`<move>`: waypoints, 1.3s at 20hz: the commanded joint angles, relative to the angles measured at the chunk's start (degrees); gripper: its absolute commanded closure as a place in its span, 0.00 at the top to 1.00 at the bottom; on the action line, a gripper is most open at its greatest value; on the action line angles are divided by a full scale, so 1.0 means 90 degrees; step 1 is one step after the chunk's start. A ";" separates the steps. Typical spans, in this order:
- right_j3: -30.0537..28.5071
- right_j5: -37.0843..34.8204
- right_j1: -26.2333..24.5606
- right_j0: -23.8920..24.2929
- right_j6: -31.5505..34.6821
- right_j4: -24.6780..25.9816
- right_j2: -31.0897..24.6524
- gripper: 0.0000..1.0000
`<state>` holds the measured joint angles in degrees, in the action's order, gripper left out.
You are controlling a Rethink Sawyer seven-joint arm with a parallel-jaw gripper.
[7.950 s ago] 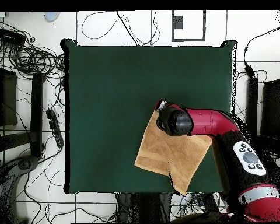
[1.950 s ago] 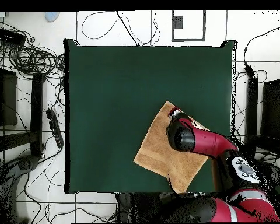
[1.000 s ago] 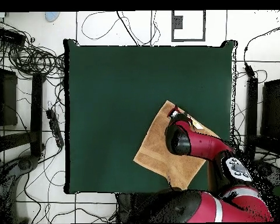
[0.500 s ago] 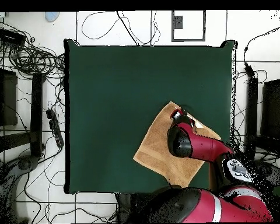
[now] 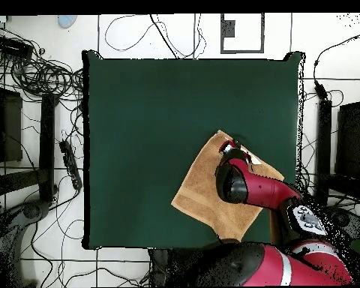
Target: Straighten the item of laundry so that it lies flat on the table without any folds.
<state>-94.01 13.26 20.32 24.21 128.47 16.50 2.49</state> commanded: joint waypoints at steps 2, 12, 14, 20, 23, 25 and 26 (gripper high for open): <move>-0.0074 -0.0755 -0.0662 0.0238 0.0514 0.0095 -0.1242 0.00; -0.0098 -0.1885 0.0333 0.0232 0.0064 0.0030 -0.1978 0.00; -0.0055 -0.2138 0.0441 0.0330 -0.0129 0.0089 -0.2175 0.00; 0.0349 -0.2548 0.0496 0.0417 -0.0461 0.0195 -0.2422 0.00; 0.0590 -0.2499 0.0399 0.0416 -0.0503 0.0283 -0.2475 0.00; 0.0769 -0.2546 0.0360 0.0408 -0.0556 0.0326 -0.2488 0.00; 0.0867 -0.2565 0.0362 0.0348 -0.0542 0.0330 -0.2419 0.00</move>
<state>-92.53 -4.73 25.53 29.42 128.47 17.02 -10.13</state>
